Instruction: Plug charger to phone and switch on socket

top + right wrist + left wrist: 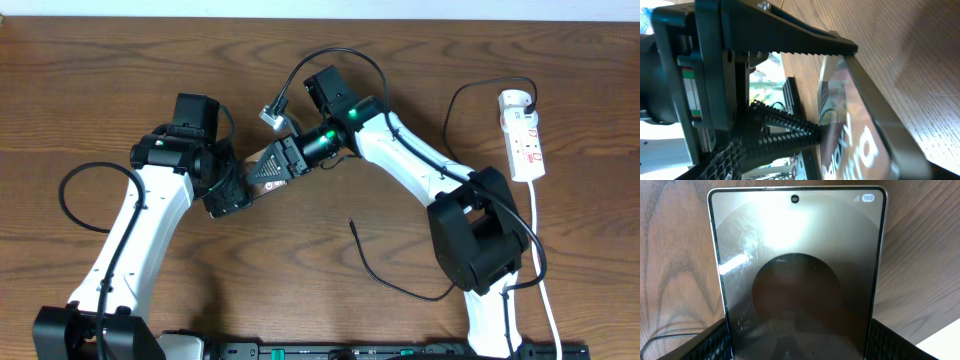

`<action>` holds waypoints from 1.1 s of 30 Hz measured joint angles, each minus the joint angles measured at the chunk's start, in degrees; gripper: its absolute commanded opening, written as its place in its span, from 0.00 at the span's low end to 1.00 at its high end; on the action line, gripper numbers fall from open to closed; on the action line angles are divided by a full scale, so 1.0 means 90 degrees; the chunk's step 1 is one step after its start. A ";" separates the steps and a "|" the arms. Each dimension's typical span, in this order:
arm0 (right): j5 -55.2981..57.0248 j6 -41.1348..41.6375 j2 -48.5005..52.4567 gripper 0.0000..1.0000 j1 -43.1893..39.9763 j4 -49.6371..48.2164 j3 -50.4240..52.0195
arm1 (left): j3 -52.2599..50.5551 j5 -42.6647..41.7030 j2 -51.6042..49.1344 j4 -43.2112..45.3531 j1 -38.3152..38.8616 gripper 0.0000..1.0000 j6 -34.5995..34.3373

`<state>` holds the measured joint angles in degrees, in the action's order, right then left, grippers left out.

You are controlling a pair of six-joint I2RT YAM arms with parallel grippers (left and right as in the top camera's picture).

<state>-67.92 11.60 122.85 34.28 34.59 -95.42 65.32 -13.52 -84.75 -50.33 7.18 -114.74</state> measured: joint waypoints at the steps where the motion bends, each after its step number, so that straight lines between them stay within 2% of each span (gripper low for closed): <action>1: 0.0022 -0.0002 0.0000 0.75 0.0010 0.0000 0.0000 | 0.0000 -0.0019 0.0000 0.0002 0.0000 0.07 -0.0012; 7: 0.0087 0.0000 0.0000 0.69 0.0005 -0.0017 0.0000 | 0.0000 -0.0109 0.0000 0.0002 0.0000 0.07 -0.0046; 22: 0.0435 0.0015 0.0000 0.67 0.0204 -0.0046 0.0000 | 0.0000 -0.0328 0.0000 0.0002 0.0046 0.07 -0.0063; 33: 0.0554 0.0029 0.0000 0.52 0.0209 -0.0058 0.0000 | 0.0000 -0.0323 0.0000 0.0015 0.0143 0.07 -0.0083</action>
<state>-62.94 11.86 122.85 36.16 34.06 -95.42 65.32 -16.43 -84.75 -50.19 8.47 -115.48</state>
